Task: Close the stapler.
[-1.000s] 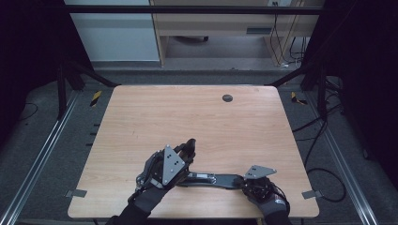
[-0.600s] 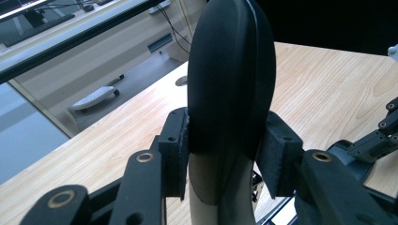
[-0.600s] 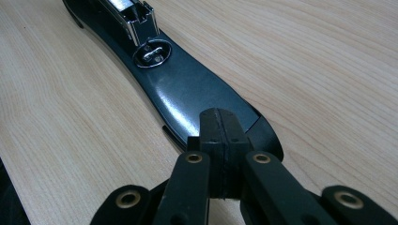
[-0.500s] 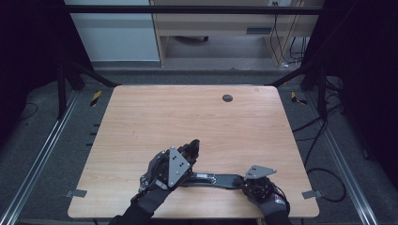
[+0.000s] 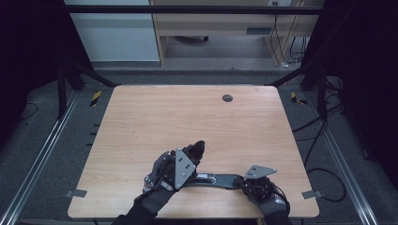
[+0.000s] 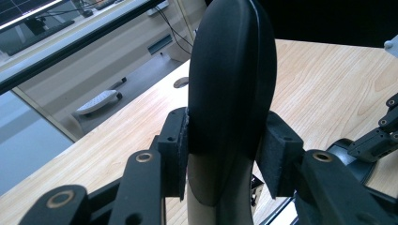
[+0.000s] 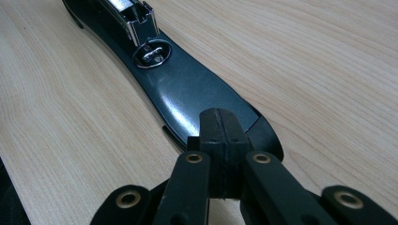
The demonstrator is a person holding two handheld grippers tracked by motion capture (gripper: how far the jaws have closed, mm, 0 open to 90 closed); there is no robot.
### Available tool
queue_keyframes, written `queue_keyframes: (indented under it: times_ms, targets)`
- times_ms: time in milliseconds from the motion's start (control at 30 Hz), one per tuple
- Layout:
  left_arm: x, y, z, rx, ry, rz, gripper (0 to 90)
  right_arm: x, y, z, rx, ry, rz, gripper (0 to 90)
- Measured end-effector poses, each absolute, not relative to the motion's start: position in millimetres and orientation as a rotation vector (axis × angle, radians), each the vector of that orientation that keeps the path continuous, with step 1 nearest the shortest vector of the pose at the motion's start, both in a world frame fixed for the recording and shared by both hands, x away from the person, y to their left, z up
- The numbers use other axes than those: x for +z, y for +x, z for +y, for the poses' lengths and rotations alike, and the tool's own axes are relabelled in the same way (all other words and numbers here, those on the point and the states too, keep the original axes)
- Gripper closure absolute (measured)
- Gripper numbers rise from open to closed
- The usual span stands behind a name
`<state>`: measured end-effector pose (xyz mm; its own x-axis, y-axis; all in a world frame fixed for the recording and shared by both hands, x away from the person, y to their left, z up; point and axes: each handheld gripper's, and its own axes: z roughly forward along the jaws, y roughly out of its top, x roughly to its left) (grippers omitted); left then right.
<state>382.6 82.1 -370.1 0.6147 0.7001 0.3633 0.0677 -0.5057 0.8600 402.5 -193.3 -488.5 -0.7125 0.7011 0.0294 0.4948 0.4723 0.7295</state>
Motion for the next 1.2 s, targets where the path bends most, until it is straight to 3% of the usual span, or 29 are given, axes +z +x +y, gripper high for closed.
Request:
queue_keyframes:
  times_ms: [1200]
  targets:
    - [-383, 376, 49, 1.029, 2.013, 0.542, 56.9, -488, 403, -193, 1.08, 1.025, 2.449, 90.0]
